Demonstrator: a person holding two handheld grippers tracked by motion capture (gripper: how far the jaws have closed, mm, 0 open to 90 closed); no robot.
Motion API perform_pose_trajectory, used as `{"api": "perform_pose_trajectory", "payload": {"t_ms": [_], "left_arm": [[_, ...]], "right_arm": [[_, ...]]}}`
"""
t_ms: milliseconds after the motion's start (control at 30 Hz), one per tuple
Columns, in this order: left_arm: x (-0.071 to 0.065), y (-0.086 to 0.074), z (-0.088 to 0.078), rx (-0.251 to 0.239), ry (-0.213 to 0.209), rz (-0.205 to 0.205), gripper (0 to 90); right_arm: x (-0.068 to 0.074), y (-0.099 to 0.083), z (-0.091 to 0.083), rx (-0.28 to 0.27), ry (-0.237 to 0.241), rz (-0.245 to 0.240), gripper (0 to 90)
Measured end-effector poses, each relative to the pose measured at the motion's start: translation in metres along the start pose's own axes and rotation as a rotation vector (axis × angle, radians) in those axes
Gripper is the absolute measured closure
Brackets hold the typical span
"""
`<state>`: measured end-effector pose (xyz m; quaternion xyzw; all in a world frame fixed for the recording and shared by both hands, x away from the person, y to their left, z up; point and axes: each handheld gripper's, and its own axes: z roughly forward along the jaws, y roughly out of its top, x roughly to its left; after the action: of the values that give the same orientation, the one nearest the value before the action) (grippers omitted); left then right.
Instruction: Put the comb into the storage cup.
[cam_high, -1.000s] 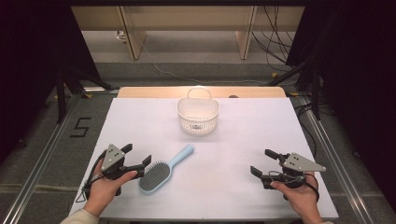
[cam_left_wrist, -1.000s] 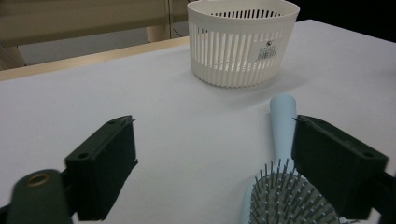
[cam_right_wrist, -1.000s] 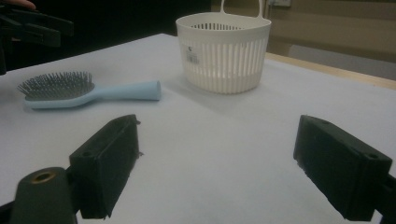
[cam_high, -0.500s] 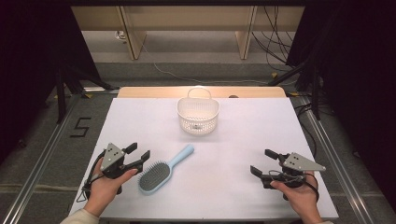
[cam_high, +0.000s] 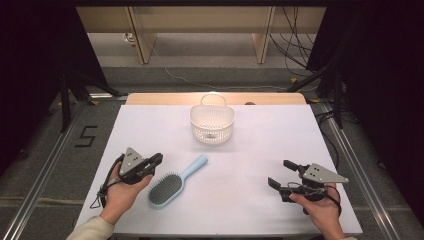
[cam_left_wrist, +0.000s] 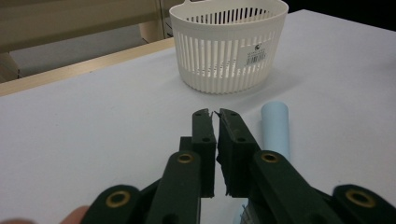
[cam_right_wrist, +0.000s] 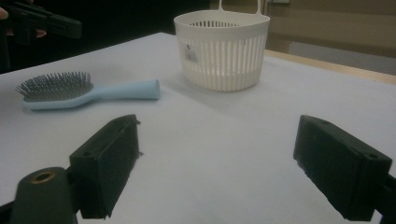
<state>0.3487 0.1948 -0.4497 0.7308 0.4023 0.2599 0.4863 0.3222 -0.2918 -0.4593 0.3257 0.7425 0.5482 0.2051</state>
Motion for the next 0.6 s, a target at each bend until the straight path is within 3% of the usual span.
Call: {"api": "perform_pose_trajectory", "payload": {"t_ms": [600], "left_arm": [[-0.016, 0.014, 0.027, 0.108, -0.035, -0.005, 89.6]], "right_arm": [[0.000, 0.000, 0.001, 0.003, 0.002, 0.000, 15.1]]}}
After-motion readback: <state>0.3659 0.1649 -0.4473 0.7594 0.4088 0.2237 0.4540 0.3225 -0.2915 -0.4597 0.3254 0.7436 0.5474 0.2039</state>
